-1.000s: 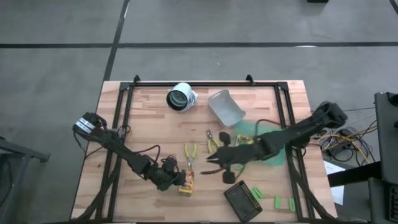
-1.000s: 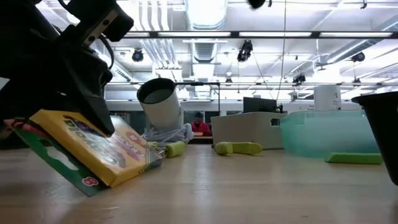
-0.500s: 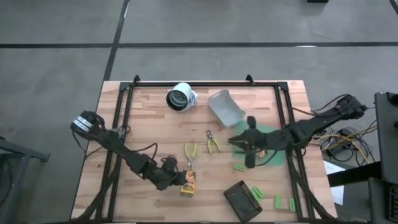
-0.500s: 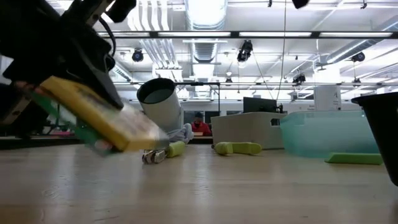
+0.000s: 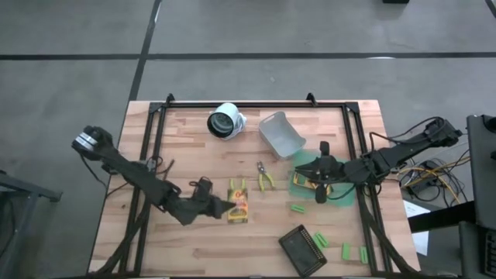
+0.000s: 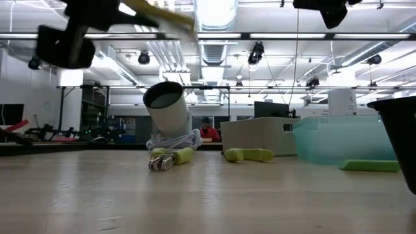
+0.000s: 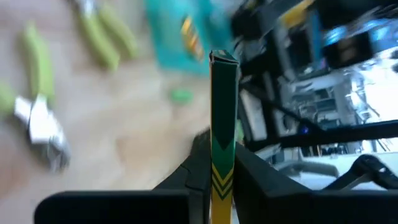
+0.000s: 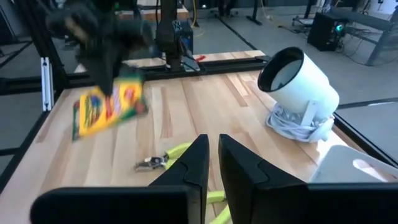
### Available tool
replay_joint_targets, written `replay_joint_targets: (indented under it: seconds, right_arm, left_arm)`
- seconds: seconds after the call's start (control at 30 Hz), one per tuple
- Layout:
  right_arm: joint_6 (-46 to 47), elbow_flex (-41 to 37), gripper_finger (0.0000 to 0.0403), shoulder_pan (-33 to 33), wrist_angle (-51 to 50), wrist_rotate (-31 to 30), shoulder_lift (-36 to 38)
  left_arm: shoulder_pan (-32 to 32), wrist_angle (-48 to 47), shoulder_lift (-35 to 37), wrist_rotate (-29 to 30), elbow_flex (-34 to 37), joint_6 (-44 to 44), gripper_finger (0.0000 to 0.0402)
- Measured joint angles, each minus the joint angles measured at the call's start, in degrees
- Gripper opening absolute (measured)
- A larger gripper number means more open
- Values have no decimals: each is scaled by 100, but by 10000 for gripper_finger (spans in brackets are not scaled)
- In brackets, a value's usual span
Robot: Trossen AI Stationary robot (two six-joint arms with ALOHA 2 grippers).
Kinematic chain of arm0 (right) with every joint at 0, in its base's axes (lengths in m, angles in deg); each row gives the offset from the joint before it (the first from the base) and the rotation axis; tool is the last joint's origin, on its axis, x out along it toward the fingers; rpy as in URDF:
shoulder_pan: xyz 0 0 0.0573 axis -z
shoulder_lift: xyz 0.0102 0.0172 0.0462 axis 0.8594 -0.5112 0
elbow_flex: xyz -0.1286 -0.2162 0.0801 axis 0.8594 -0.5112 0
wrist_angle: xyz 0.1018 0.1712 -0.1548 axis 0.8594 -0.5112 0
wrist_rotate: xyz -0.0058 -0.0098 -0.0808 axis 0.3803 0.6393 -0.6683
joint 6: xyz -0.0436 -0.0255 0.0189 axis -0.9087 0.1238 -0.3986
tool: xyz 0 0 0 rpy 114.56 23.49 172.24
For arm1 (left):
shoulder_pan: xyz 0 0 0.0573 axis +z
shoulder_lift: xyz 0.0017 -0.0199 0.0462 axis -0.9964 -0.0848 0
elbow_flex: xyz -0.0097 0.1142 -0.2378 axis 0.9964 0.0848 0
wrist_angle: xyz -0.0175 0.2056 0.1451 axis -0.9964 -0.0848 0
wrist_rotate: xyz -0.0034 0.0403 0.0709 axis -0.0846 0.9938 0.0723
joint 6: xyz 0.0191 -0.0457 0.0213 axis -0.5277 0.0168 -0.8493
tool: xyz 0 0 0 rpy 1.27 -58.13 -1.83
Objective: Pick & Place School Supplies
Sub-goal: Put the yellow crayon box into the green bin
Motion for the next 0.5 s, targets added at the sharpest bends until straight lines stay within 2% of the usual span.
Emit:
replay_joint_targets:
  seconds: [0.13,0.3,0.5]
  right_arm:
    - [0,-83,33,0,2,0,51]
    - [-66,-103,33,0,1,-32,80]
    - [-545,-72,34,2,166,-603,82]
  left_arm:
    - [211,-1,370,349,-4,-787,42]
    - [627,220,559,389,-4,-1560,42]
    - [1255,1116,466,-119,-6,-2624,42]
